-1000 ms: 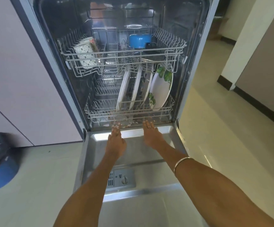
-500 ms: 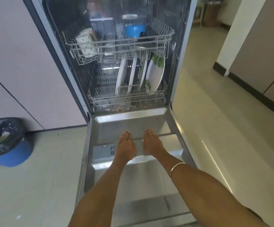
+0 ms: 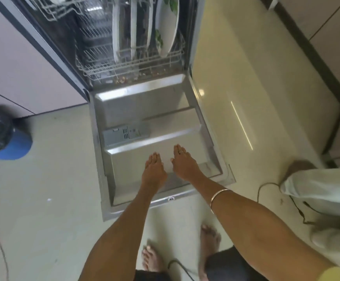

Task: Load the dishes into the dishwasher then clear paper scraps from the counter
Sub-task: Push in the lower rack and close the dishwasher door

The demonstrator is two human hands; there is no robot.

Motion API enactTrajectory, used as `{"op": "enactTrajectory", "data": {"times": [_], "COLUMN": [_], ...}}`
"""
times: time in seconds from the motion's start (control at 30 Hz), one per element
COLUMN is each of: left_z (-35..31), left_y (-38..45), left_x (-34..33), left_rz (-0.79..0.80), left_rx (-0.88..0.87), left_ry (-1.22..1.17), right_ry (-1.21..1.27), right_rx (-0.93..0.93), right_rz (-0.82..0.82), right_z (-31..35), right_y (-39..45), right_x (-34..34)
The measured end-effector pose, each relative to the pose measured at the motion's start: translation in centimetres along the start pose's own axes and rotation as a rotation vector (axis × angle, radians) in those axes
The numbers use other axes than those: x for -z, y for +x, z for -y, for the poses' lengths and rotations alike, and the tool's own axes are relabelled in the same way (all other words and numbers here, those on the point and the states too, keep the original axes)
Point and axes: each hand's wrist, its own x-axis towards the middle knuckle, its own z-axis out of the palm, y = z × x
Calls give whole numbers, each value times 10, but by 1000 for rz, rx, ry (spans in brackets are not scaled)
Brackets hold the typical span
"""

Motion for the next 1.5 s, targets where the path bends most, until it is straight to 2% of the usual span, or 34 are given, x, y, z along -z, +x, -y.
{"op": "enactTrajectory", "data": {"times": [0.13,0.27,0.33,0.4,0.47,0.53,0.6,0.67,0.73,0.83,0.97,1.03,1.2,1.43,1.5], "left_z": [2,8,10,14,22,24,24,24,28,40,43,40,35,-2,-10], "left_y": [-45,-81,-93,-100,-103,-104,-102,-99,-93,-83,-67,-66,-75,-112,-126], "left_x": [-24,-41,-50,-64,-82,-93,-102,-110,-122,-135,-135,-134,-119,-52,-23], "left_rz": [-3,-239,-277,-223,-109,-36,21,92,103,133,19,-26,-36,-62,-42], "left_rx": [21,71,144,319,541,747,883,939,936,860,920,940,947,954,901], "left_ry": [-40,-196,-257,-338,-511,-828,-1101,-1295,-1486,-1703,-1970,-2032,-1983,-1861,-1843], "right_ry": [-10,66,77,123,260,434,798,1255,1543,1713,1855,1851,1833,1839,1825], "right_rx": [-11,-104,-208,-297,-478,-624,-749,-807,-805,-817,-919,-949,-944,-980,-977], "right_rz": [18,33,24,49,115,178,233,238,168,68,-58,-93,-84,-137,-150], "right_z": [-9,-13,-19,-22,-29,-39,-44,-50,-58,-59,-53,-52,-47,-12,0], "right_y": [-40,-68,-78,-84,-83,-79,-80,-78,-71,-52,-34,-33,-45,-80,-94], "right_x": [-20,-38,-49,-61,-77,-93,-96,-107,-118,-133,-146,-150,-137,-68,-41]}}
